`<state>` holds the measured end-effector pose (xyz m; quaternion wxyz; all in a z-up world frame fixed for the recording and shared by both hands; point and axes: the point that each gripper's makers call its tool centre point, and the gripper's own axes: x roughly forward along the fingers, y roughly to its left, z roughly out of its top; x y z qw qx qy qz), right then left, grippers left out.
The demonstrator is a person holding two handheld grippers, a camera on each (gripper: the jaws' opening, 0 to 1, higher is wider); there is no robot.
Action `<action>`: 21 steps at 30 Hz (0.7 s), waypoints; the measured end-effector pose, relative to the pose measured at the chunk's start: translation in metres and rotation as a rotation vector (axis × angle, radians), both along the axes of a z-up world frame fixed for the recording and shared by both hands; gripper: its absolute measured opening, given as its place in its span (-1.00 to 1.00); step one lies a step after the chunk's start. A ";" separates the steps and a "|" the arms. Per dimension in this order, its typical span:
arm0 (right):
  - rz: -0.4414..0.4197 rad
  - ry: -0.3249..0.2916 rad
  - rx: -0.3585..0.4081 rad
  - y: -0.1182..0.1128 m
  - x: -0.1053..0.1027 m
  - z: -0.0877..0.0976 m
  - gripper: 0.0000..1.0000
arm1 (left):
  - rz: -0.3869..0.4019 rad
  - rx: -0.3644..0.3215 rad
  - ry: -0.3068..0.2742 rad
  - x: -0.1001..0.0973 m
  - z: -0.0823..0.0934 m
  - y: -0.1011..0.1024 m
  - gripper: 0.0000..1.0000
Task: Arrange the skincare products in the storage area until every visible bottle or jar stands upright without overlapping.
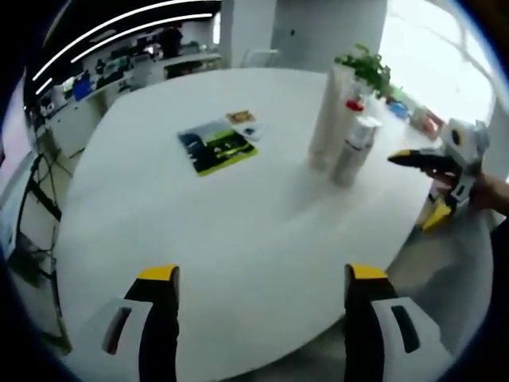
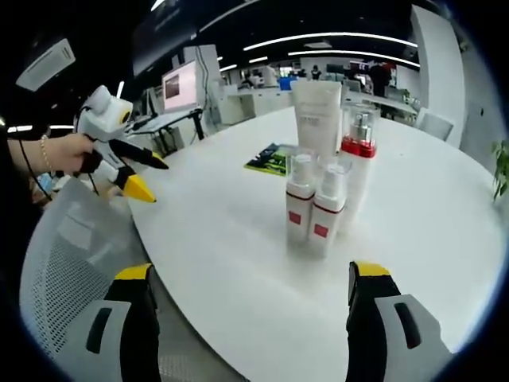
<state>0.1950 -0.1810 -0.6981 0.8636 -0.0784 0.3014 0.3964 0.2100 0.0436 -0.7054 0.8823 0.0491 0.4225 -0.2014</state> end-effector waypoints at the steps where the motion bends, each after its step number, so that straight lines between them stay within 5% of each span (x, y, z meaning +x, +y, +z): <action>1: 0.000 0.000 -0.001 0.000 0.000 0.000 0.99 | 0.000 0.001 0.003 0.002 0.000 -0.003 0.63; 21: 0.010 0.018 -0.055 -0.003 0.000 -0.007 0.99 | 0.060 -0.013 0.088 0.055 -0.018 -0.026 0.66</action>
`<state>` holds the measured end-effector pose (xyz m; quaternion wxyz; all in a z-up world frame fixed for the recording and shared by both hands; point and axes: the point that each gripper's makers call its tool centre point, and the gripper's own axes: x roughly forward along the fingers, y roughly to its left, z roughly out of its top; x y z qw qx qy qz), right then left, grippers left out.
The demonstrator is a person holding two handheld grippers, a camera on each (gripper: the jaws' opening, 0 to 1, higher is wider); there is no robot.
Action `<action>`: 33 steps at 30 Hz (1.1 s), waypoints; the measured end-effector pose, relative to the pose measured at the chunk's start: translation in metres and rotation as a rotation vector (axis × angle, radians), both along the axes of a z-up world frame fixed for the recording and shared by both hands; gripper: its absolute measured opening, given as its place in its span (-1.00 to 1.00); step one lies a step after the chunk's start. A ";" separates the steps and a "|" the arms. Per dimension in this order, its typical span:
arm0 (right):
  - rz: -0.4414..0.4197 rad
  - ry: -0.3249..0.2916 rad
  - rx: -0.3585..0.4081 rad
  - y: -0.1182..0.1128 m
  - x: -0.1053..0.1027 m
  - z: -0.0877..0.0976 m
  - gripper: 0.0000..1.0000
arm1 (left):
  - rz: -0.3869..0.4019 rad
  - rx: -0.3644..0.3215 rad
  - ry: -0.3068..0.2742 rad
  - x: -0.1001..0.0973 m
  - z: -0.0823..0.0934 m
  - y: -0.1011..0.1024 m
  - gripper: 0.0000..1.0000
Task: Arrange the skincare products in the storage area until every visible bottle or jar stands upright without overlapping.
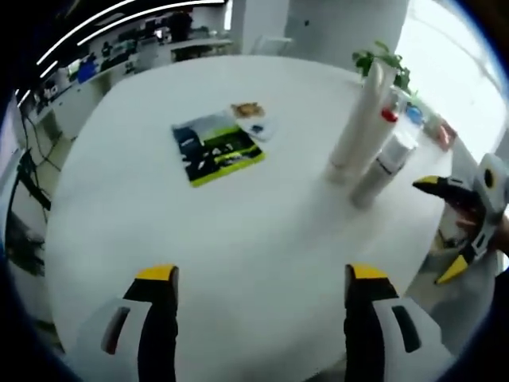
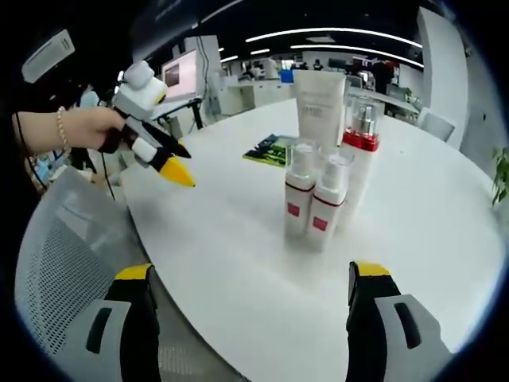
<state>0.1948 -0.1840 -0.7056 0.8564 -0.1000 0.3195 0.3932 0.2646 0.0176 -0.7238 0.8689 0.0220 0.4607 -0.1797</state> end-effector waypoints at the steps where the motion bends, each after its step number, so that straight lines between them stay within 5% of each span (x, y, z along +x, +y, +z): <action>1: 0.000 0.001 -0.002 0.000 0.000 -0.001 0.99 | 0.000 0.000 0.005 0.004 -0.002 -0.002 0.67; 18: -0.006 0.020 -0.034 -0.004 0.001 -0.011 0.99 | 0.030 0.010 0.073 0.049 -0.012 -0.011 0.72; 24: -0.028 0.021 -0.055 -0.009 0.003 -0.016 0.99 | 0.063 0.005 0.107 0.076 -0.020 -0.015 0.75; 30: -0.042 0.036 -0.050 -0.011 0.003 -0.018 0.99 | 0.086 -0.017 0.114 0.123 -0.022 -0.015 0.79; 33: -0.046 0.052 -0.048 -0.011 0.002 -0.019 0.99 | 0.116 -0.027 0.126 0.129 -0.025 -0.019 0.78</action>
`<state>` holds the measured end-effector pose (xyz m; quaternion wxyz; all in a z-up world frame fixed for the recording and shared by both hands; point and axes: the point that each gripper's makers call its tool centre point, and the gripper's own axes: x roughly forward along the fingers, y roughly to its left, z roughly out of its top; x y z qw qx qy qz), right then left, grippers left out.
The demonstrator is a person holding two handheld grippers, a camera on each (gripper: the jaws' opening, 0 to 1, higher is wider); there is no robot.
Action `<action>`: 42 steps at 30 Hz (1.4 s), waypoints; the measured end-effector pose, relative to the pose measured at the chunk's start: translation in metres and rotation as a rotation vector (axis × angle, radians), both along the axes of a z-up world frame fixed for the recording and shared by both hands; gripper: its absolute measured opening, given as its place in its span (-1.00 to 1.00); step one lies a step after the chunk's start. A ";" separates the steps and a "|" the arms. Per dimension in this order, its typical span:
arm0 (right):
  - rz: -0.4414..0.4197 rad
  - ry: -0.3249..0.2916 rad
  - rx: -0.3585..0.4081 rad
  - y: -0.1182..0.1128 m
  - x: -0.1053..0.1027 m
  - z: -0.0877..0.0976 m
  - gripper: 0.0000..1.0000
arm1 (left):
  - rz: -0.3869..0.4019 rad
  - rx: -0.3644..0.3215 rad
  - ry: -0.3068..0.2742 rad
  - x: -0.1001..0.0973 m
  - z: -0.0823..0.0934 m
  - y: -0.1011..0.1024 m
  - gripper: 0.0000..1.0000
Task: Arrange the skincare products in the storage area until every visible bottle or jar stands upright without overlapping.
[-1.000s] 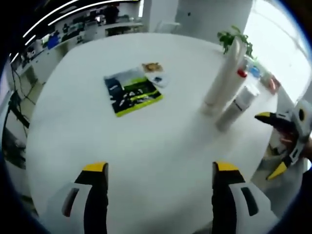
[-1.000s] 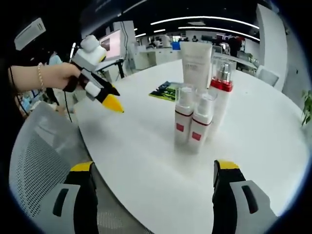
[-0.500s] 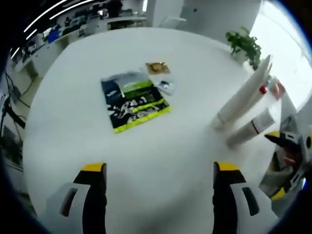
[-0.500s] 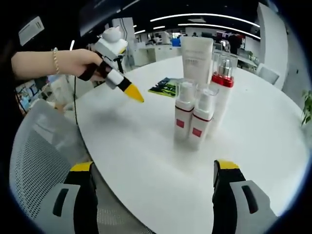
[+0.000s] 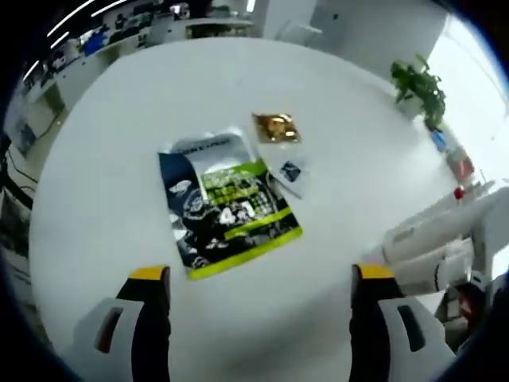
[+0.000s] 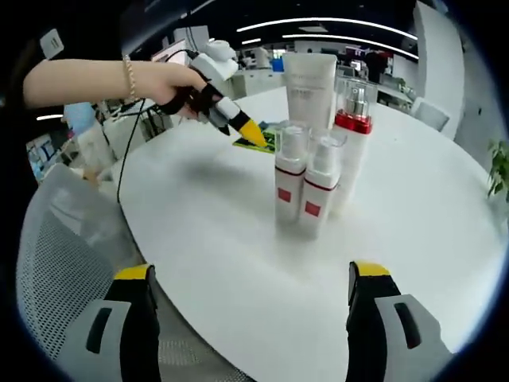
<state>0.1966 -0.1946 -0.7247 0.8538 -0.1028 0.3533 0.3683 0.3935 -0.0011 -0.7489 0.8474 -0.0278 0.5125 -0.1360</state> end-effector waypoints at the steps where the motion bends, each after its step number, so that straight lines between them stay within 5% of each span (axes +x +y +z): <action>1: -0.002 0.001 -0.001 0.000 0.000 0.000 0.99 | 0.010 0.001 0.005 0.005 -0.002 0.000 0.78; 20: -0.017 0.029 -0.004 -0.001 -0.002 -0.005 0.99 | 0.038 0.058 0.028 0.055 -0.016 -0.003 0.69; 42: -0.031 0.048 -0.001 -0.003 -0.003 -0.009 0.99 | -0.078 0.214 0.041 0.061 -0.028 0.026 0.65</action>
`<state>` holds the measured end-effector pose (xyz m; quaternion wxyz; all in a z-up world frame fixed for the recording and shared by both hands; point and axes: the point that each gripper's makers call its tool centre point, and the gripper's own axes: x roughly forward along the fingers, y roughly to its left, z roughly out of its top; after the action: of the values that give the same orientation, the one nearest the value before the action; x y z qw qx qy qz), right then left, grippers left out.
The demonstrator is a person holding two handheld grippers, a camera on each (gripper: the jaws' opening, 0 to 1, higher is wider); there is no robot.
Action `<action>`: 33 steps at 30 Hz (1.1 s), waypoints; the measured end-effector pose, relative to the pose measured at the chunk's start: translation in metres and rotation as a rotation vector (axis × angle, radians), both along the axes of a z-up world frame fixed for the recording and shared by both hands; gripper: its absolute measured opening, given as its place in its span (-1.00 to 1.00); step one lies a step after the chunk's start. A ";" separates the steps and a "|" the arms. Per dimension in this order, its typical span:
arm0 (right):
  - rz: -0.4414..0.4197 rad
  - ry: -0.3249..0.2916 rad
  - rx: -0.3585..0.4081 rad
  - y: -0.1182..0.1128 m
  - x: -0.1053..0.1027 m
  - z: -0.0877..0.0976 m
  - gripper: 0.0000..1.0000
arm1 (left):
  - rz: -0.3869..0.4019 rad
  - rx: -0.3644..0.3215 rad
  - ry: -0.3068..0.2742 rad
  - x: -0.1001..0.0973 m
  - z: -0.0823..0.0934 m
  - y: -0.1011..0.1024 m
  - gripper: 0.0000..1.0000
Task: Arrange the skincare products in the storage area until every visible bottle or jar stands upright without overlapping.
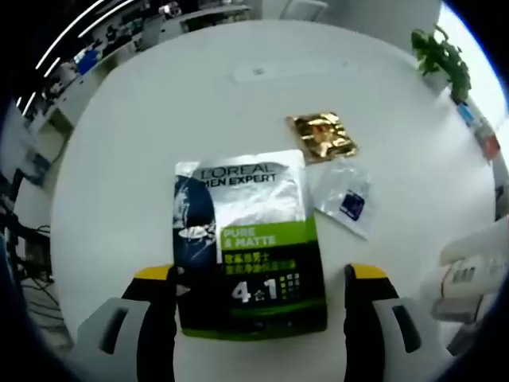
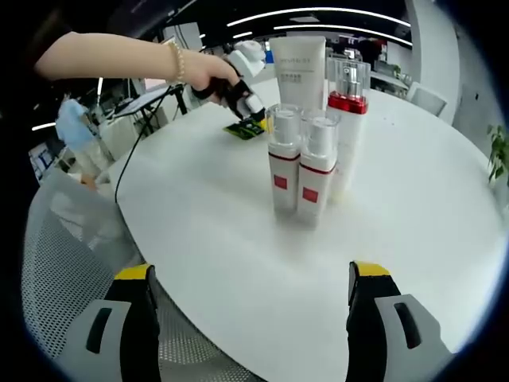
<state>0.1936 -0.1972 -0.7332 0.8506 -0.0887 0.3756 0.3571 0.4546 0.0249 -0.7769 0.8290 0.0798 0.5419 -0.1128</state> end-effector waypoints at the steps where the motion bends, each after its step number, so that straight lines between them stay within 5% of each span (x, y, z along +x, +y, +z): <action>1: 0.000 0.001 -0.001 0.000 0.000 0.000 0.99 | -0.010 -0.002 -0.003 -0.001 0.001 0.000 0.65; 6: -0.001 0.003 -0.002 0.000 0.000 -0.001 0.99 | -0.047 -0.008 -0.029 0.004 0.002 0.000 0.61; 13: 0.000 0.004 -0.003 0.000 0.000 -0.001 0.99 | -0.062 -0.031 -0.048 0.007 0.009 0.001 0.09; 28: -0.002 0.003 -0.004 0.001 0.000 0.001 0.99 | -0.078 -0.058 -0.120 0.003 0.013 -0.004 -0.25; 29: -0.002 0.003 -0.004 0.001 0.000 0.001 0.99 | -0.073 -0.065 -0.126 0.004 0.014 -0.003 -0.34; 31: -0.002 0.003 -0.005 0.001 0.000 0.001 0.99 | -0.039 -0.028 -0.103 0.002 0.011 0.011 -0.88; 32: -0.001 0.003 -0.005 0.000 0.001 0.001 0.99 | -0.014 -0.161 -0.158 -0.007 0.021 -0.003 -0.92; 33: -0.001 0.003 -0.007 0.000 0.001 0.000 0.99 | 0.017 -0.178 -0.160 -0.009 0.024 -0.002 -0.92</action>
<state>0.1942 -0.1970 -0.7330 0.8498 -0.0908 0.3783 0.3556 0.4460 0.0224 -0.7528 0.8744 0.0101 0.4625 -0.1464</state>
